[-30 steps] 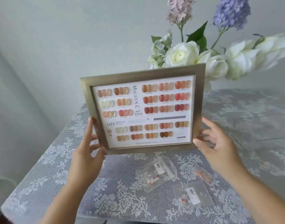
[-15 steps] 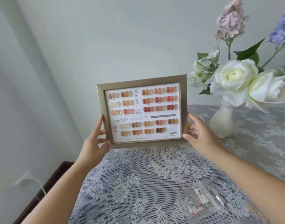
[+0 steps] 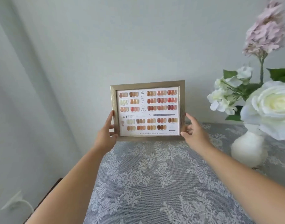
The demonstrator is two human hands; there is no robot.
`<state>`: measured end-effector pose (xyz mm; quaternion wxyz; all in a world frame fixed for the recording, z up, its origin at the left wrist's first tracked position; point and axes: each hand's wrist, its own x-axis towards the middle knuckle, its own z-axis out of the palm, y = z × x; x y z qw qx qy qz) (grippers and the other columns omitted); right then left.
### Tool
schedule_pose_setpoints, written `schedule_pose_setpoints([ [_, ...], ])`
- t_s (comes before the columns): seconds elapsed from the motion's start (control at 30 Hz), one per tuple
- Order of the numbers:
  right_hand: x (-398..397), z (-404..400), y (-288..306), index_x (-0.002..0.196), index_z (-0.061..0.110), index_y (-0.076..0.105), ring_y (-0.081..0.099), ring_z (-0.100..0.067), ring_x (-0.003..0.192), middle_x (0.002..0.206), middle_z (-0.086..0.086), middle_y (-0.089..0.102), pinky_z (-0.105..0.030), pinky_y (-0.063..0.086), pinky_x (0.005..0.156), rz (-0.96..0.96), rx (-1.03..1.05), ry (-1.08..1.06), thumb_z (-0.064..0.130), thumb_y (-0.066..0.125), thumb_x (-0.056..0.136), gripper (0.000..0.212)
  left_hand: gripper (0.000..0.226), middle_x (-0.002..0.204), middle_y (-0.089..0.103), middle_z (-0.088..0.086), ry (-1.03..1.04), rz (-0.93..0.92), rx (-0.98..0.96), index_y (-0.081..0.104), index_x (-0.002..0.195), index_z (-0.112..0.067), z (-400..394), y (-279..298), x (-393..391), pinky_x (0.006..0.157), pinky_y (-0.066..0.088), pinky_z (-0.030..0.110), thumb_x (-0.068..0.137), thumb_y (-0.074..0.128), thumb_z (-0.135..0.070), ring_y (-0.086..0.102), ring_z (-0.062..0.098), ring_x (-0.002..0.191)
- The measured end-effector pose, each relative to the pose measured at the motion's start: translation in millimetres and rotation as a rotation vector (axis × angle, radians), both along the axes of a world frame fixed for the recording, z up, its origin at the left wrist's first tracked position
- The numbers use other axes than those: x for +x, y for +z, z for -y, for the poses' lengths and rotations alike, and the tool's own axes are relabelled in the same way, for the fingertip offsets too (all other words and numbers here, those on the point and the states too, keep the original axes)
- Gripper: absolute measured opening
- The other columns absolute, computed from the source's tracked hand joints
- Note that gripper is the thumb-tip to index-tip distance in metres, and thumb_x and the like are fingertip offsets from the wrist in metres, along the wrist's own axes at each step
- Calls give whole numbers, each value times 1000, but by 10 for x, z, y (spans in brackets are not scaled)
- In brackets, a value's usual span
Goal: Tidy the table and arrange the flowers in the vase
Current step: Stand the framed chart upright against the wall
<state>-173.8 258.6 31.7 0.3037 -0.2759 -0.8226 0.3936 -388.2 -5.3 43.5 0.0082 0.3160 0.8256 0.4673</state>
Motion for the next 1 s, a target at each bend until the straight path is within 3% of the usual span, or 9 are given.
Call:
schedule_pose_setpoints([
  [0.07,-87,-65,-33,147,45,21,64,-17,76,95,5,61,-33,57,60,2,-20,-12,7,66,87,84,109,108,58,-14,6,-2,-8,8,132,-76,-144,-35,-102,66,57,31,84,52,12,66,9,88],
  [0.17,-189,-180,-120,146,48,21,64,-20,78,97,2,61,-37,57,66,-8,-34,-20,7,64,89,83,108,104,57,-18,24,-34,-32,6,136,-73,-315,-81,-256,57,47,12,83,54,8,62,-5,82],
  [0.27,-281,-294,-201,146,48,20,64,-16,71,95,7,61,-34,57,58,-7,-22,-58,8,65,88,83,106,103,57,-21,29,-70,-67,5,140,-67,-449,-124,-370,57,40,6,84,57,6,57,-13,79],
  [0.37,-356,-380,-264,146,47,18,63,-9,64,89,13,60,-29,55,51,22,46,-102,9,67,87,85,102,110,59,-11,13,-57,-66,8,144,-61,-575,-153,-450,64,44,12,85,56,6,60,-7,85],
  [0.5,-424,-503,-341,145,48,18,61,-5,71,89,15,59,-32,56,59,13,50,-123,9,67,86,87,99,111,59,-6,14,-60,-52,11,148,-55,-733,-185,-519,64,46,16,86,54,8,64,10,90],
  [0.6,-442,-593,-359,145,50,20,59,-1,71,88,16,58,-17,46,55,-9,35,-118,8,67,86,86,98,112,59,-5,-6,-57,-47,11,149,-53,-823,-228,-550,68,47,19,86,54,8,64,11,91],
  [0.73,-455,-681,-343,145,49,19,60,-6,72,89,17,56,-28,53,59,14,59,-123,10,65,88,83,98,113,58,-4,-31,-63,-64,9,149,-54,-904,-244,-620,69,48,21,87,56,6,64,13,93],
  [0.9,-464,-685,-370,148,44,21,60,-10,74,92,15,53,-32,54,67,44,63,-126,10,67,87,83,100,113,58,-5,-53,-25,-95,7,144,-62,-934,-243,-702,60,45,14,88,56,5,62,3,90],
  [1.0,-454,-697,-392,146,49,18,61,-11,74,97,14,52,-29,52,58,42,26,-103,10,64,89,83,102,113,58,-6,-58,-12,-105,6,141,-66,-933,-234,-727,60,46,14,87,54,6,63,3,93],
])
